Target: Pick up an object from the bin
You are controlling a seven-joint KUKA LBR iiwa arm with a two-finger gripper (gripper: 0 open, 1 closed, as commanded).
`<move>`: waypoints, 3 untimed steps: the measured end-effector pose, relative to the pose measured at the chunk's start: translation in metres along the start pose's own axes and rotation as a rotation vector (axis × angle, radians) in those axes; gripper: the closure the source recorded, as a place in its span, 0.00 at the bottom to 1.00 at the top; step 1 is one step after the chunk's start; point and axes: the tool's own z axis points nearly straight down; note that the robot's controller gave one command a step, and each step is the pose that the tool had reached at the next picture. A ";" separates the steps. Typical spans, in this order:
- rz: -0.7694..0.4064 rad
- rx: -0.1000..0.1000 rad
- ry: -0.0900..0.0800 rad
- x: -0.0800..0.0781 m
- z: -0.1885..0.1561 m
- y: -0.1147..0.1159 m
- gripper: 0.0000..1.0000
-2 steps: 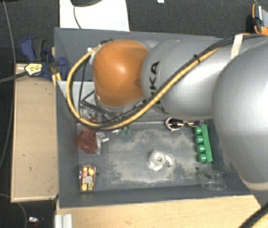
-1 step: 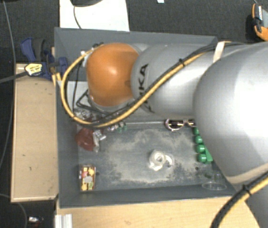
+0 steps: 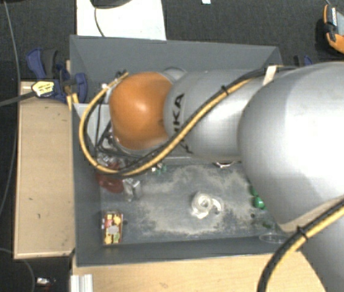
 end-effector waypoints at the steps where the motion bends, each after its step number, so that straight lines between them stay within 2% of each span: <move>1: -0.178 -0.009 0.001 0.000 0.000 -0.001 1.00; 3: -0.175 -0.010 0.000 0.000 -0.001 -0.001 1.00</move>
Offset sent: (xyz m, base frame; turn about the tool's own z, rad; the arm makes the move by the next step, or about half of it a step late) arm 0.0000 0.0000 0.0000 0.0000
